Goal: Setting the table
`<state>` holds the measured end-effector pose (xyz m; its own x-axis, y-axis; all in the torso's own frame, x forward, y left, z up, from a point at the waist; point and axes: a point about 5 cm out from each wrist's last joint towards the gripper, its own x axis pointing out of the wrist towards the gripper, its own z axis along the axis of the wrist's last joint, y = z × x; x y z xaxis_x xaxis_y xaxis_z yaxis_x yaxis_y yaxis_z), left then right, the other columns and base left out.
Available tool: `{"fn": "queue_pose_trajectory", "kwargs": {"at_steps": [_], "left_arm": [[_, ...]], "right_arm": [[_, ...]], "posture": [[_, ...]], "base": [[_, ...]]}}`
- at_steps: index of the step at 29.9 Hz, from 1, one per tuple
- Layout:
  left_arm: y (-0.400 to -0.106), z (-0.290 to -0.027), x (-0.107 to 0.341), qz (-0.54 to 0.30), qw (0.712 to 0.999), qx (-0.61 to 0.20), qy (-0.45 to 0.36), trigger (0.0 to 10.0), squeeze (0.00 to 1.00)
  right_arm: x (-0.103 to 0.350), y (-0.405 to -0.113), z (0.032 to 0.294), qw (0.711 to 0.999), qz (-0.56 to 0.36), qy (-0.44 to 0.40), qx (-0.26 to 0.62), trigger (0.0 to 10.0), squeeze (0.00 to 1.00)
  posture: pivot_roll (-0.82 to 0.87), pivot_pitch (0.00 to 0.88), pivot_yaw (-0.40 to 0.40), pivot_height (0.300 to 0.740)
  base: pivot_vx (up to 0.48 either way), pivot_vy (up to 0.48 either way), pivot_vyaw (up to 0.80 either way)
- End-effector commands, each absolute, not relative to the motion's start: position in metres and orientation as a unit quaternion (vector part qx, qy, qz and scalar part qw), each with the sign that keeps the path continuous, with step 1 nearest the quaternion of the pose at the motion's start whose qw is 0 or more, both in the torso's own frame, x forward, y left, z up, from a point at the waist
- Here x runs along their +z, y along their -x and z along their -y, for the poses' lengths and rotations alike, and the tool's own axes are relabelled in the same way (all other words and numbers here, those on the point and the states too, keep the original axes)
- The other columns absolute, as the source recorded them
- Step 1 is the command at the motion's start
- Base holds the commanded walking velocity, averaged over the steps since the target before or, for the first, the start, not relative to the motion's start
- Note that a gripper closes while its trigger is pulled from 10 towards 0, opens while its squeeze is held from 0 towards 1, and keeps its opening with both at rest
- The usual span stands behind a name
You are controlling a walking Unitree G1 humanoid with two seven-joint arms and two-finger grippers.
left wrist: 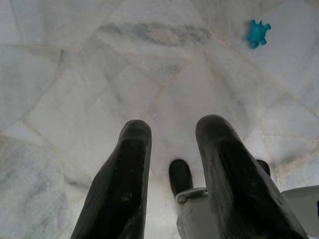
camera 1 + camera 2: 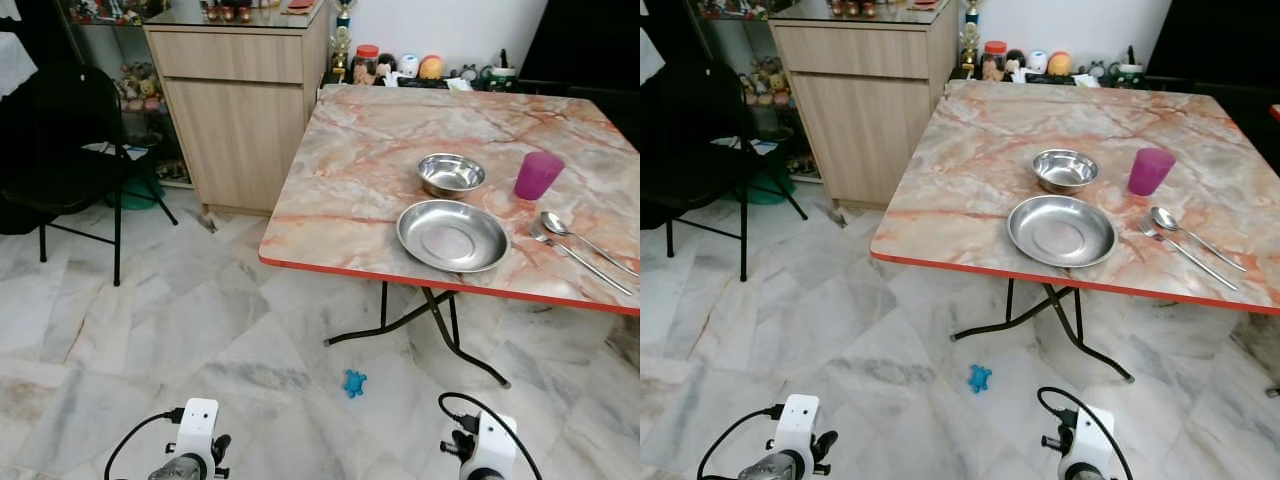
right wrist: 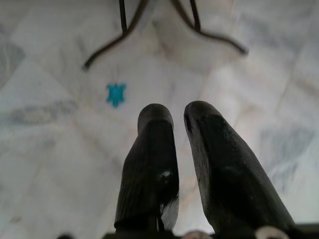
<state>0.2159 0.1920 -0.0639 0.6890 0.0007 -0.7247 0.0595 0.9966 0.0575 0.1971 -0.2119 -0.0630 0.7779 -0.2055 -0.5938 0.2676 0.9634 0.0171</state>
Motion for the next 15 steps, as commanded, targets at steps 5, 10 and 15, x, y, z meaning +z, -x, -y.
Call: {"fn": "queue_pose_trajectory", "kwargs": {"at_steps": [5,10,15], "left_arm": [[-0.214,-0.193,-0.065,-0.394,0.918,-0.015,-0.040,10.0,0.00],[-0.214,-0.195,-0.064,-0.388,0.921,-0.009,-0.037,10.0,0.00],[-0.217,-0.197,-0.062,-0.384,0.922,-0.010,-0.044,10.0,0.00]], "right_arm": [[-0.039,-0.211,0.216,0.973,-0.200,0.008,-0.112,10.0,0.00],[-0.003,-0.211,0.218,0.988,-0.071,0.050,-0.127,10.0,0.00],[0.027,-0.217,0.220,0.986,-0.005,0.040,-0.163,10.0,0.00]], "posture": [[-0.03,0.000,-0.021,0.740],[-0.03,0.000,-0.018,0.740],[-0.05,0.000,-0.011,0.740]], "base": [[0.000,0.000,0.00],[0.000,0.000,0.00],[0.000,0.000,0.00]]}}
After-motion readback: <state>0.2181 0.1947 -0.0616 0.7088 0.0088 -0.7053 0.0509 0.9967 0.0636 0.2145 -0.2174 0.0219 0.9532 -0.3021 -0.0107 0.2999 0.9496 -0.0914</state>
